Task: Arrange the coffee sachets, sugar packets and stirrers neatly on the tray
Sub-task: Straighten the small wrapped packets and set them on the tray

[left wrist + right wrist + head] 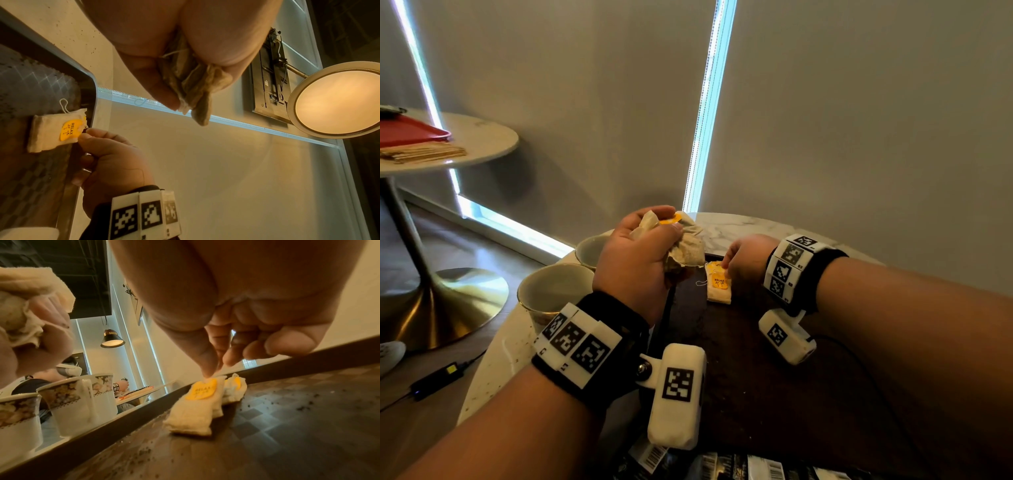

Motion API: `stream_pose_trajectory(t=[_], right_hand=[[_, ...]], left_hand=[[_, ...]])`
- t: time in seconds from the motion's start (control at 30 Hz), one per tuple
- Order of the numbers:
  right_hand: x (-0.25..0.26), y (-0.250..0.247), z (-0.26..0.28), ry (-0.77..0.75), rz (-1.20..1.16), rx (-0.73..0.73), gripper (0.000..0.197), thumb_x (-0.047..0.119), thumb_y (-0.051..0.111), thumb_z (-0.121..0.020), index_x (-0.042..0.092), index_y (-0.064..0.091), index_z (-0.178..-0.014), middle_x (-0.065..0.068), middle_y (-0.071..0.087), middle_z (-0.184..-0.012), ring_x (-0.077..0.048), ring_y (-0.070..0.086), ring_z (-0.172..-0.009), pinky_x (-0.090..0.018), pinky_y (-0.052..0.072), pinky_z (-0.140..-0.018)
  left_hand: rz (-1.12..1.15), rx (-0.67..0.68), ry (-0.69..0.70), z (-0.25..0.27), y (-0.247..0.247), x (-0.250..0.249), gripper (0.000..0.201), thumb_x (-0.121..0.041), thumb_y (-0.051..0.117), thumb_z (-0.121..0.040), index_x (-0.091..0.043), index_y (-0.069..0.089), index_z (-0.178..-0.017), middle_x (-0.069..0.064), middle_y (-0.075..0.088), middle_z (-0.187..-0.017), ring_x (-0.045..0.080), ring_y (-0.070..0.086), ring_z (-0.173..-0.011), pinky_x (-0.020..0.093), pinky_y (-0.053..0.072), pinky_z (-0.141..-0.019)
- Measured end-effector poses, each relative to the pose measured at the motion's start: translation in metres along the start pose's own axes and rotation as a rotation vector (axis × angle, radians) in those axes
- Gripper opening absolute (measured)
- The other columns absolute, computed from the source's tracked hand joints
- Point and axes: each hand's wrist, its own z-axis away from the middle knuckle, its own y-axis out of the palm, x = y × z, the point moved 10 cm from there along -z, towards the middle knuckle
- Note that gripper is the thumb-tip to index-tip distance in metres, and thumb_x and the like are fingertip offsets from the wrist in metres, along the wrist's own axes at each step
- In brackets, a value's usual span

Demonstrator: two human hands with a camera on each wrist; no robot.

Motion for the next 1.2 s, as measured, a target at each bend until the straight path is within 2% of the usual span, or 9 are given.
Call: stream_pose_trajectory(t=[0.13,0.23,0.4,0.47,0.57,0.7,0.8,0.93,1.2], right_hand=[[-0.003,-0.017,0.005,-0.026,-0.138,-0.055,0.016,0.019,0.071,-0.088,0.021,0.075,-0.104,0.006,0.069,-0.091,-0.013,0.063,-0.092,-0.024,0.048,-0.069],[-0.004,-0.030,0.012,-0.061,-0.270,-0.098,0.012,0.027,0.071,-0.089,0.021,0.074,-0.098,0.007,0.066,-0.084,-0.011,0.060,-0.083,-0.024,0.047,-0.066],[0.027,-0.039,0.037,-0.236,-0.962,0.026,0.035,0.043,0.056,-0.097,0.010,0.066,-0.104,-0.003,0.057,-0.080,-0.014,0.052,-0.068,-0.028,0.046,-0.059],[0.043,-0.041,0.049,-0.331,-1.079,0.101,0.033,0.040,0.058,-0.095,0.008,0.065,-0.102,-0.004,0.057,-0.080,-0.017,0.053,-0.070,-0.029,0.044,-0.060],[0.058,-0.038,0.058,-0.418,-1.057,0.133,0.030,0.037,0.073,-0.081,0.011,0.066,-0.095,-0.009,0.063,-0.085,-0.020,0.058,-0.072,-0.028,0.046,-0.058],[0.059,-0.036,0.057,-0.418,-1.004,0.092,0.027,0.030,0.083,-0.072,0.016,0.070,-0.091,-0.008,0.068,-0.083,-0.021,0.060,-0.070,-0.030,0.048,-0.058],[0.058,-0.035,0.059,-0.405,-1.036,0.093,0.033,0.029,0.079,-0.067,0.014,0.069,-0.094,-0.008,0.069,-0.082,-0.018,0.061,-0.067,-0.029,0.048,-0.057],[0.056,-0.039,0.060,-0.398,-1.063,0.070,0.015,0.010,0.075,-0.081,0.012,0.067,-0.093,-0.008,0.070,-0.085,-0.017,0.063,-0.067,-0.026,0.049,-0.054],[0.053,-0.041,0.063,-0.406,-1.133,0.076,0.014,0.000,0.070,-0.084,0.011,0.063,-0.088,-0.009,0.069,-0.084,-0.020,0.064,-0.068,-0.026,0.049,-0.054]], left_hand=[[-0.017,0.004,-0.005,0.001,0.001,0.002,0.023,-0.001,0.062,-0.092,-0.016,0.065,-0.109,0.007,0.075,-0.088,0.025,0.074,-0.078,0.039,0.059,-0.063],[-0.028,0.027,-0.020,0.002,0.004,0.005,0.023,-0.001,0.062,-0.092,-0.016,0.066,-0.109,0.008,0.074,-0.088,0.025,0.073,-0.077,0.040,0.058,-0.064],[-0.029,0.099,-0.054,0.004,0.010,0.005,0.026,0.000,0.061,-0.093,-0.016,0.067,-0.112,0.008,0.074,-0.089,0.025,0.073,-0.076,0.034,0.056,-0.054],[-0.013,0.114,-0.056,0.005,0.013,0.005,0.026,0.002,0.059,-0.093,-0.015,0.067,-0.111,0.010,0.074,-0.089,0.026,0.073,-0.077,0.033,0.055,-0.054],[-0.017,0.116,-0.049,0.004,0.014,0.007,0.027,0.004,0.060,-0.092,-0.014,0.067,-0.112,0.017,0.073,-0.097,0.031,0.072,-0.085,0.035,0.056,-0.059],[-0.033,0.134,-0.053,0.004,0.015,0.008,0.028,0.003,0.060,-0.092,-0.014,0.066,-0.114,0.015,0.072,-0.094,0.029,0.073,-0.081,0.034,0.056,-0.056],[-0.036,0.146,-0.067,0.005,0.016,0.007,0.033,-0.001,0.063,-0.091,-0.018,0.064,-0.119,0.012,0.073,-0.097,0.028,0.074,-0.081,0.033,0.056,-0.055],[-0.035,0.127,-0.082,0.004,0.014,0.008,0.039,-0.007,0.067,-0.088,-0.023,0.061,-0.123,0.014,0.069,-0.110,0.030,0.073,-0.088,0.035,0.056,-0.057],[-0.084,0.086,-0.097,0.000,0.009,0.014,0.018,-0.020,0.063,-0.096,-0.015,0.066,-0.113,0.014,0.072,-0.095,0.027,0.072,-0.078,0.035,0.054,-0.058]])
